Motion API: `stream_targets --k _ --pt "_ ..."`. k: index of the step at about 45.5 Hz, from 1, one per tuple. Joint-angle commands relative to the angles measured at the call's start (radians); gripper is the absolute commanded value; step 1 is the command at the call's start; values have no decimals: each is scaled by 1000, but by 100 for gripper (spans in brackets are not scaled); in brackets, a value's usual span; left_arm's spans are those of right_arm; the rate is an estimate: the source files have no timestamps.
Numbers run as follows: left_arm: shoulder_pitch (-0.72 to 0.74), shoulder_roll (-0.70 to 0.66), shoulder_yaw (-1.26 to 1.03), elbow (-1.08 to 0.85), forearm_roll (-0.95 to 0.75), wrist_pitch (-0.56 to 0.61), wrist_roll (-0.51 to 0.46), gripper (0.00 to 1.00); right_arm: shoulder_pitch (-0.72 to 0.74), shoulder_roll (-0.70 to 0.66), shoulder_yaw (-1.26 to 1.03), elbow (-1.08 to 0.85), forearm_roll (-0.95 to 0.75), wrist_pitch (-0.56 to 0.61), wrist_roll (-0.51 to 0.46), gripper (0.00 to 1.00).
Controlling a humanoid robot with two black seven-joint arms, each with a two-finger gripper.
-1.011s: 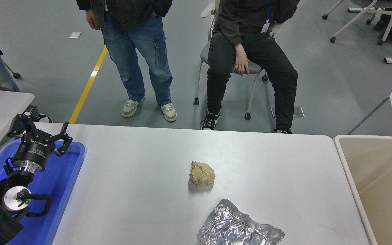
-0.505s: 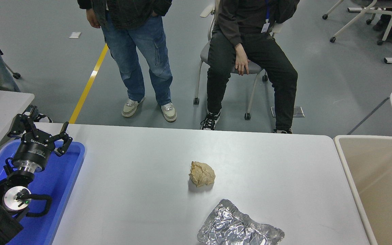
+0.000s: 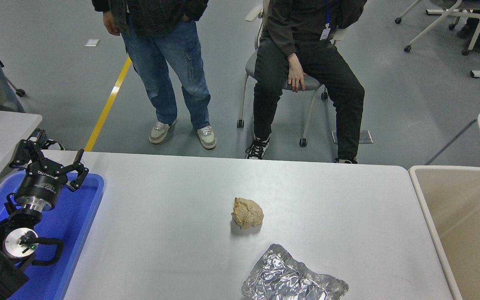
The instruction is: Clean the table surface
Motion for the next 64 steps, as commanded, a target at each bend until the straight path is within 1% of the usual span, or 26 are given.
stream_targets --k 1,6,11,18,23,29,36,41,47,50,55,61,64 --pt "0 0 0 0 0 0 0 100 31 0 7 0 88 -3 0 96" --pt "0 0 0 0 0 0 0 100 59 -6 41 14 92 3 0 96" --pt "0 0 0 0 0 0 0 100 60 -35 165 37 92 7 0 97" --pt "0 0 0 0 0 0 0 100 44 -98 421 172 92 9 0 98" --pt "0 0 0 0 0 0 0 100 24 -121 539 215 92 7 0 98" --pt "0 0 0 0 0 0 0 100 2 -164 650 304 92 7 0 98" --pt "0 0 0 0 0 0 0 100 -59 -214 797 494 92 6 0 98" --pt "0 0 0 0 0 0 0 100 -99 -216 878 588 93 4 0 98" --pt "0 0 0 0 0 0 0 100 -107 -207 911 632 93 -2 6 98" --pt "0 0 0 0 0 0 0 100 -116 -202 912 666 92 10 11 98" --pt "0 0 0 0 0 0 0 100 -177 -213 929 801 92 61 20 98" --pt "0 0 0 0 0 0 0 100 -243 -202 1044 868 93 155 23 98" --pt "0 0 0 0 0 0 0 100 -257 -170 1105 882 93 178 22 98"
